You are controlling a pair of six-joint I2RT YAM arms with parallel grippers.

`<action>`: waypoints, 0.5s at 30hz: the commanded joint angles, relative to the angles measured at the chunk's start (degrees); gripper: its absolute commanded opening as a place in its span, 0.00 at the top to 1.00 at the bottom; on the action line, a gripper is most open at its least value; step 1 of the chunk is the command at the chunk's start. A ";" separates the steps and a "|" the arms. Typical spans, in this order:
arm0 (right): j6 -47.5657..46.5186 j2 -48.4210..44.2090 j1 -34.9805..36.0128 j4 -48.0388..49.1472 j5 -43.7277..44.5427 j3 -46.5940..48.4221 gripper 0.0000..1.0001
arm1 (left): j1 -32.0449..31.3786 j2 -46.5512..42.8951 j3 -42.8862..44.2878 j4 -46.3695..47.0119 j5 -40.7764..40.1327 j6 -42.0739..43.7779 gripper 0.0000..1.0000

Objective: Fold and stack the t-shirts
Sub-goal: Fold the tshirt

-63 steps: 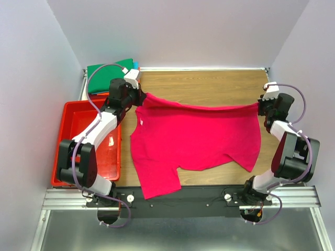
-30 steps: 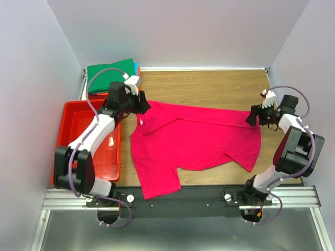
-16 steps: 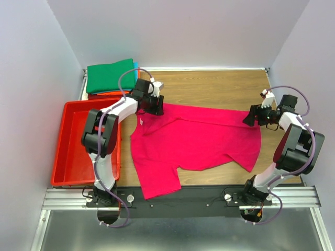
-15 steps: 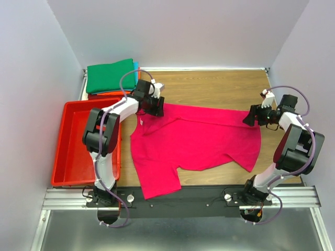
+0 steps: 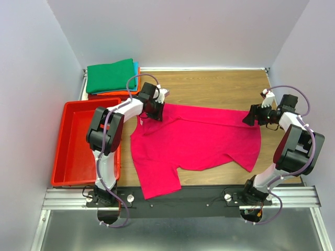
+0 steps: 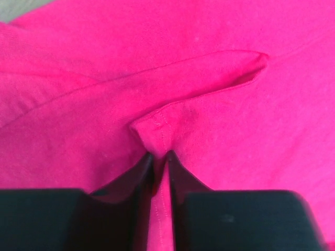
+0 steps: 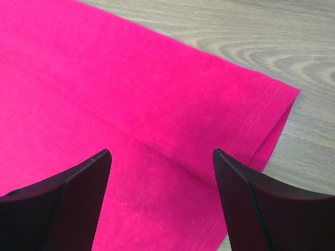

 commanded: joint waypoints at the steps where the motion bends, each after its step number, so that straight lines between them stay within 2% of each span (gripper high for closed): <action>1: 0.13 -1.62 -0.36 -1.22 -1.15 -0.48 0.16 | -0.21 -2.76 -0.34 -2.23 0.27 0.44 0.86; 5: 0.22 -1.80 -0.45 -1.22 -1.07 -0.39 0.16 | -1.18 -6.19 -1.13 -2.67 2.37 0.44 0.87; 10: 0.22 -1.80 -0.45 -1.22 -0.98 -0.21 0.16 | -4.16 -9.80 -5.96 -3.11 12.03 0.97 0.86; 12: 0.31 -1.71 -0.45 -1.30 -0.89 -0.13 0.16 | -6.62 -9.97 -8.94 -3.38 15.03 2.45 0.74; 15: 0.22 -1.53 -0.54 -1.22 -0.72 -0.04 0.16 | -8.38 -10.41 -10.88 -2.76 14.86 2.64 0.52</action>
